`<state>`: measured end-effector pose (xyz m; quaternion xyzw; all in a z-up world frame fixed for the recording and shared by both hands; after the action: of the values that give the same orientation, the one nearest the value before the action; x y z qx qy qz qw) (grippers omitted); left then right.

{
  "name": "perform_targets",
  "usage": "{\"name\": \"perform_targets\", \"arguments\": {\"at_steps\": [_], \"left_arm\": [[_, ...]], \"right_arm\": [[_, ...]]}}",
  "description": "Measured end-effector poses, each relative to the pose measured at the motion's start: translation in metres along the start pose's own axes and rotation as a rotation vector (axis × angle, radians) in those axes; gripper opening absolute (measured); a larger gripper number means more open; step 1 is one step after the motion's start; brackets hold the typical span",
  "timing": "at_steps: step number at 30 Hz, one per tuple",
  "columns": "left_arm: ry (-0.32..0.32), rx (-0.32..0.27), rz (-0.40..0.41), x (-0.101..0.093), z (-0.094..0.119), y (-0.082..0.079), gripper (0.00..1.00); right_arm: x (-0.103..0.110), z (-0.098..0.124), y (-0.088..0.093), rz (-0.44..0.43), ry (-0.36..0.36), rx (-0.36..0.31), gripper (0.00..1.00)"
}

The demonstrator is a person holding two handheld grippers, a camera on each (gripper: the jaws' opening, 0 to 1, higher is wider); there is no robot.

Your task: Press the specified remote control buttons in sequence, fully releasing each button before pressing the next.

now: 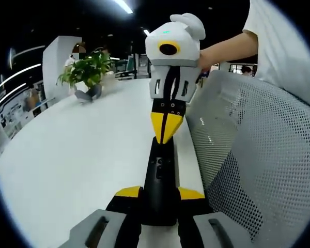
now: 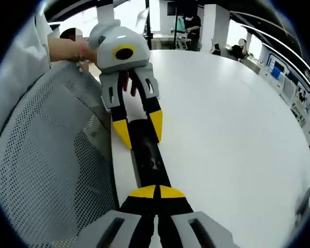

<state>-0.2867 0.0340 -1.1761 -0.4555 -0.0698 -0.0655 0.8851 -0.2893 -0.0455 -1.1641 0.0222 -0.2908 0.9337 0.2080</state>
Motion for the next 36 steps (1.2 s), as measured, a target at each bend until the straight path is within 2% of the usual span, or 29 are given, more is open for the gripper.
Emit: {"name": "perform_targets", "arguments": {"at_steps": [1, 5, 13, 15, 17, 18, 21, 22, 23, 25, 29, 36], "left_arm": [[0.001, 0.003, -0.001, 0.0, 0.0, 0.0, 0.24], [0.002, 0.004, -0.002, 0.0, 0.0, 0.0, 0.24], [0.005, 0.005, -0.002, 0.0, 0.0, 0.0, 0.24], [0.006, 0.003, -0.002, 0.0, 0.0, 0.0, 0.24], [0.006, 0.003, -0.001, 0.0, -0.001, 0.0, 0.24], [0.005, 0.003, -0.001, 0.0, 0.0, 0.0, 0.24], [0.003, 0.004, 0.001, -0.001, 0.0, 0.0, 0.24], [0.001, 0.005, 0.002, -0.001, 0.0, 0.0, 0.24], [0.001, 0.006, 0.003, -0.001, 0.0, 0.0, 0.24], [0.001, 0.005, 0.004, -0.001, 0.0, 0.0, 0.24], [0.002, 0.004, 0.003, -0.001, 0.0, 0.0, 0.24], [0.0, 0.005, 0.006, -0.001, 0.0, 0.0, 0.24]], "right_arm": [[-0.002, 0.001, 0.0, 0.044, 0.01, 0.013, 0.0], [-0.001, 0.001, 0.0, 0.123, 0.005, 0.065, 0.0], [-0.002, -0.002, -0.002, 0.128, -0.012, 0.16, 0.0], [-0.003, -0.001, -0.001, 0.101, -0.016, 0.143, 0.0], [-0.003, -0.001, -0.001, 0.047, -0.031, 0.081, 0.0], [-0.002, 0.0, -0.001, 0.061, -0.042, 0.052, 0.0], [-0.001, 0.004, 0.002, -0.047, -0.081, -0.012, 0.0], [0.001, 0.004, 0.003, -0.057, -0.091, -0.022, 0.03], [-0.001, 0.005, 0.004, -0.035, -0.063, -0.014, 0.05], [-0.002, 0.007, 0.003, 0.037, -0.033, 0.0, 0.03], [0.001, 0.002, -0.003, 0.046, -0.052, 0.01, 0.07], [0.003, -0.003, -0.004, 0.142, -0.058, 0.08, 0.06]]}}
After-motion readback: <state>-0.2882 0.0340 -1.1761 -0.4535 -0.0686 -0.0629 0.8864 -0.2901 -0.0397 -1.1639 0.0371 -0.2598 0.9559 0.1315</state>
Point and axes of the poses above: the point that each gripper's makers call its tool centre point, and the gripper's own axes: z roughly backward along the fingers, x roughly to its left, y roughly out of its underside, the point moved 2 cm from there along z, roughly backward along the fingers, and after that the axes turned 14 degrees about -z, right-handed, at the moved point
